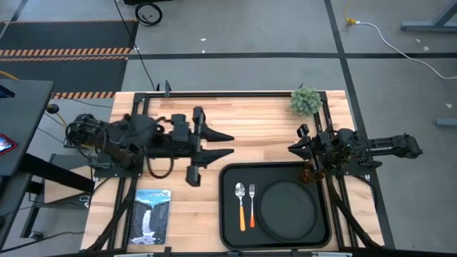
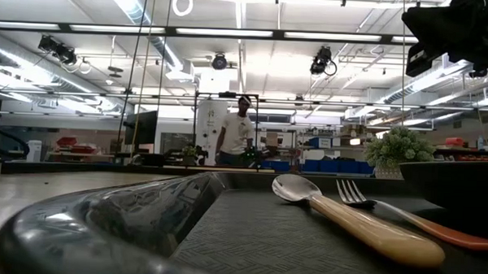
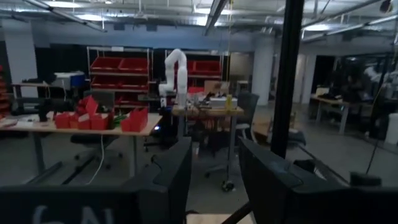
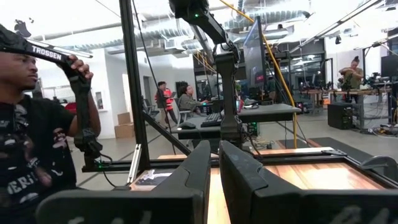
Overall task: Pick and place plate/cup/fork/spoon on tray
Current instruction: Return to Home Position
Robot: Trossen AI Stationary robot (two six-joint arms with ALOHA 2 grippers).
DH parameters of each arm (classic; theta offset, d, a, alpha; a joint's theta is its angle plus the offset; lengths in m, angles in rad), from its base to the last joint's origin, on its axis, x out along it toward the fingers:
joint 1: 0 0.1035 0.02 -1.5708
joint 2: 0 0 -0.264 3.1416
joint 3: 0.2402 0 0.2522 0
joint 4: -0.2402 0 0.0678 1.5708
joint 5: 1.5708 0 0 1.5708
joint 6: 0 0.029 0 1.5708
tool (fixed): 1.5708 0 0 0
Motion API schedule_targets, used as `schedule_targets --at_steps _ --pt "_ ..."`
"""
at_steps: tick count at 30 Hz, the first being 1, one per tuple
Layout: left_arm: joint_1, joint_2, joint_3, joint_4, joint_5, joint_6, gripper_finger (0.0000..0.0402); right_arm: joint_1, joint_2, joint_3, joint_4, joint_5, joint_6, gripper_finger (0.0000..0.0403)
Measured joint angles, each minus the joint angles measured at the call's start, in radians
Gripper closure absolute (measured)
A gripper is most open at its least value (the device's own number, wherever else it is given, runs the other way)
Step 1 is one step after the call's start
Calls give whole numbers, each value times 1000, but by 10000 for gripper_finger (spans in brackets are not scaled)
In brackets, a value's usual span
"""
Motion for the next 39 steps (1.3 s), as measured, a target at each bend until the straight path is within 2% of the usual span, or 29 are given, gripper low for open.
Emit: schedule_targets --at_steps 5,7,11,17,21,27,30,39 --pt "-21 -47 -1 -36 2 4 260 0 0 0 0 0 0 363" --pt "-26 -77 -41 -26 3 4 260 0 0 0 0 0 0 363" --pt "-24 -183 -223 87 34 3 260 0 0 0 0 0 0 363" --pt "-2 -373 -546 366 191 4 260 0 0 0 0 0 0 363" --pt "-4 -494 -701 452 214 -20 260 0 0 0 0 0 0 363" --pt "-4 -650 -885 499 217 -83 260 0 0 0 0 0 0 363" --pt "-17 -730 -970 525 265 -114 260 0 0 0 0 0 0 363" --pt "-117 -905 -1155 582 286 -119 260 0 0 0 0 0 0 363"
